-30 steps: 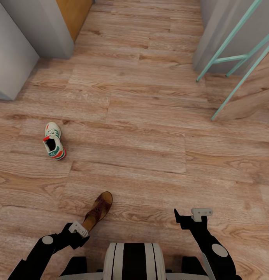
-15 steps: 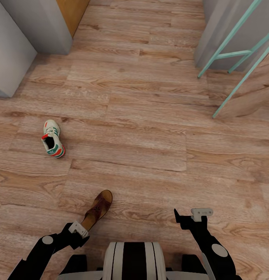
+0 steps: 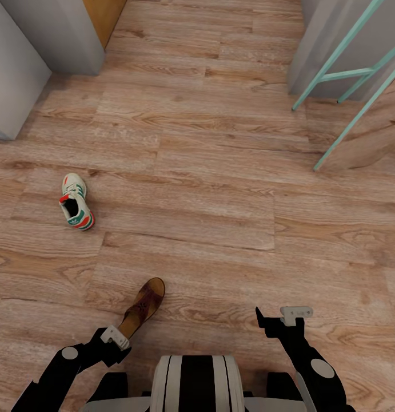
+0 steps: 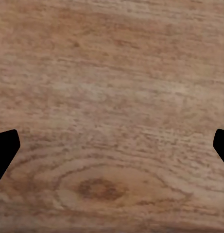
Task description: Pick up the two gym shoes and the two sandals from the corridor floor and place them onto the hallstand (shoe rack) in the corridor, making sure they are on the rack and not on the floor. Arrange them so the two gym shoes are next to each other and the two sandals are next to each other.
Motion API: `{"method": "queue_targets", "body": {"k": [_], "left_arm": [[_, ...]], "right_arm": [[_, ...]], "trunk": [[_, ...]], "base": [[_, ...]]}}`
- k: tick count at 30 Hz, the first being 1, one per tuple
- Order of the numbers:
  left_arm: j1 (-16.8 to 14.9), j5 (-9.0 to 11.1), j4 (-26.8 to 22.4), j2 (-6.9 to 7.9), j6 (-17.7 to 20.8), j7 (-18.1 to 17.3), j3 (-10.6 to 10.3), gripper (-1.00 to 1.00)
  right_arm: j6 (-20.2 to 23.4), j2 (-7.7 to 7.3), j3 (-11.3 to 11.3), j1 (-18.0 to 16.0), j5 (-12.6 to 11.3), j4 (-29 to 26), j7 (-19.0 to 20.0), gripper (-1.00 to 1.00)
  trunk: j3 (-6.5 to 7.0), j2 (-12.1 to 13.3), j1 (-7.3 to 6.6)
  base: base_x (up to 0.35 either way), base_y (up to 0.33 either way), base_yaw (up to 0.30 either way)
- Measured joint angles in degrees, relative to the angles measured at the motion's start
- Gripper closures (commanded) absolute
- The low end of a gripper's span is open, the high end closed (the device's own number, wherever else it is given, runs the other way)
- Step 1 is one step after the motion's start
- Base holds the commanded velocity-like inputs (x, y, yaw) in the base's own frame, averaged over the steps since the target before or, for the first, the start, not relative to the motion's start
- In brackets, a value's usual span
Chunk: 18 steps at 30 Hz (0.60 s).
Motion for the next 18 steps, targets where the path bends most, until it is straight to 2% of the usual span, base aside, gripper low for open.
{"method": "queue_targets", "body": {"k": [5, 12, 18], "left_arm": [[0.0, 0.0, 0.02, 0.0, 0.0, 0.0, 0.0, -1.0], [0.0, 0.0, 0.0, 0.01, 0.0, 0.0, 0.0, -1.0], [0.0, 0.0, 0.01, 0.0, 0.0, 0.0, 0.0, -1.0]], "right_arm": [[0.0, 0.0, -0.04, 0.0, 0.0, 0.0, 0.0, -1.0], [0.0, 0.0, -0.04, 0.0, 0.0, 0.0, 0.0, -1.0], [0.0, 0.0, 0.01, 0.0, 0.0, 0.0, 0.0, -1.0]], "trunk": [[0.0, 0.0, 0.0], [0.0, 0.0, -0.01], [0.0, 0.0, 0.0]], "base": [[0.009, 0.0, 0.0], [0.126, 0.0, 0.0], [0.013, 0.0, 0.0]]}}
